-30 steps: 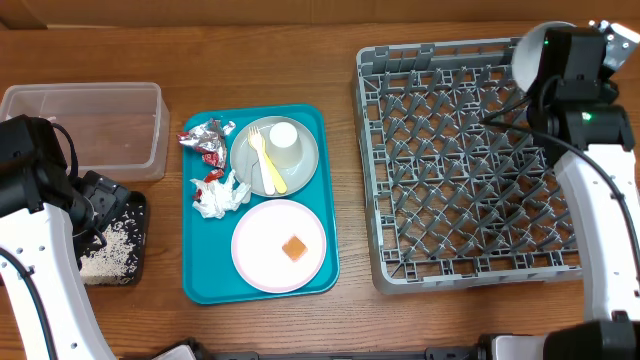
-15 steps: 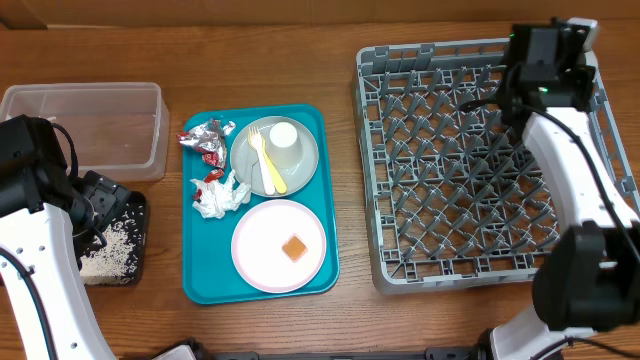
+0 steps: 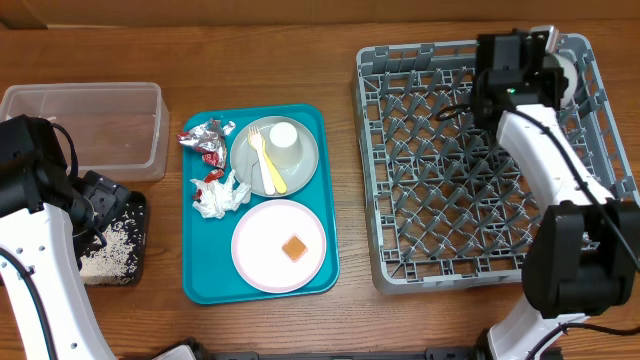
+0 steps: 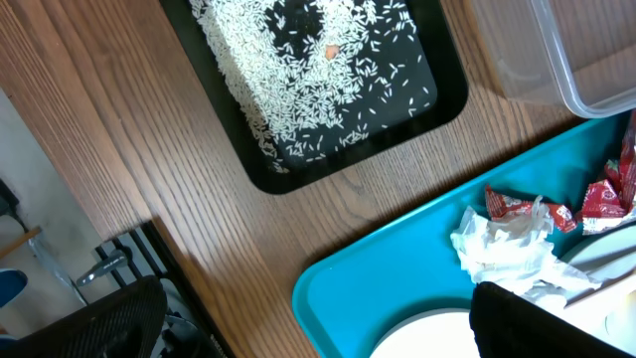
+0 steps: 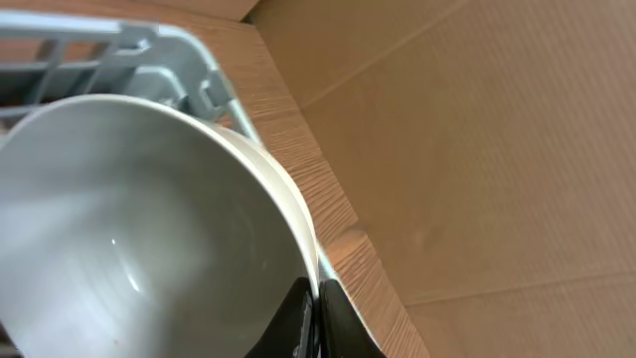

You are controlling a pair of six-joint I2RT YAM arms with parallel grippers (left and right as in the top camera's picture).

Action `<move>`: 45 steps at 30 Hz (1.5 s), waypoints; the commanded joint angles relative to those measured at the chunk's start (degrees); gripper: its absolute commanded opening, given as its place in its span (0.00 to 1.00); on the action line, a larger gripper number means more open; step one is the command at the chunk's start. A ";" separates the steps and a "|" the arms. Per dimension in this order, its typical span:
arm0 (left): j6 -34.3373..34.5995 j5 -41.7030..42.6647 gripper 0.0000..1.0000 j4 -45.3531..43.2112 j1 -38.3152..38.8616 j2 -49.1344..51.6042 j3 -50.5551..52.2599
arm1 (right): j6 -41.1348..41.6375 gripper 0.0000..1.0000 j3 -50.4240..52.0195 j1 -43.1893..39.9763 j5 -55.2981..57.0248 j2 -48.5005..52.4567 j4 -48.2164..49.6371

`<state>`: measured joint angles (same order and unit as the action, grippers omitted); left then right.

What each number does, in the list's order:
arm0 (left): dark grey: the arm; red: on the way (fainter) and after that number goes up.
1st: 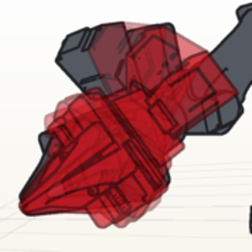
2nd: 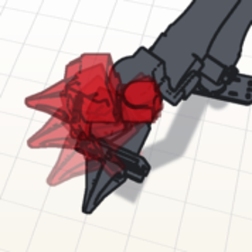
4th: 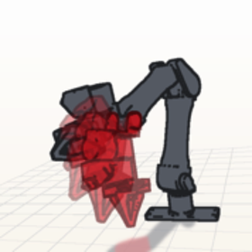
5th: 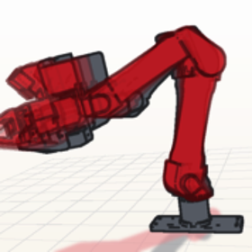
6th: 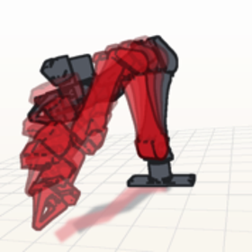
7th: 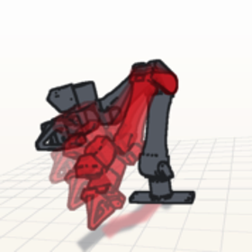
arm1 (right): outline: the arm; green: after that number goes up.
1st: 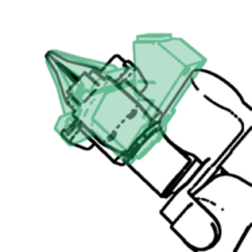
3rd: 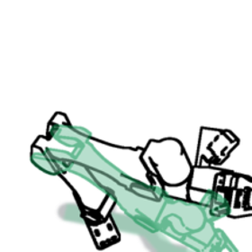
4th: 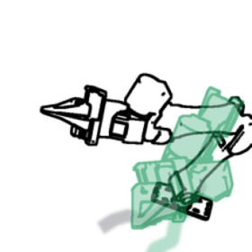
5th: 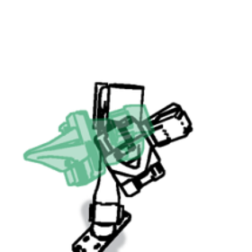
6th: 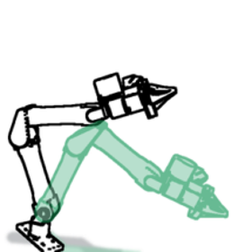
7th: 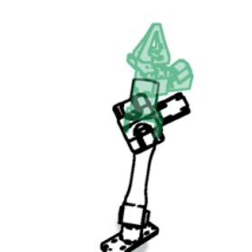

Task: Sort waste into correct bins and load items into the dishwasher rack
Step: 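Lift the bowl and carry it right over the dish rack, then lower the bowl upside down into the rack and release it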

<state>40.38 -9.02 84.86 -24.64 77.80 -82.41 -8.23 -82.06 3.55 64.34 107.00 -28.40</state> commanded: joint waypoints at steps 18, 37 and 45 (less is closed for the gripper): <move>0.96 0.04 1.00 -0.04 -0.20 -0.17 0.24 | 2.05 0.14 5.22 5.55 -1.73 -0.24 -2.21; 0.96 0.04 1.00 -0.04 -0.20 -0.17 0.24 | 20.94 0.59 -31.50 2.82 -63.93 -0.26 -42.88; 0.98 0.04 1.00 -0.04 -0.20 -0.17 0.24 | 26.73 0.50 -32.04 -5.29 -55.41 -0.24 -45.57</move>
<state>40.38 -8.95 84.86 -24.64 77.80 -82.26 14.85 -115.57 2.07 7.20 107.26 -73.95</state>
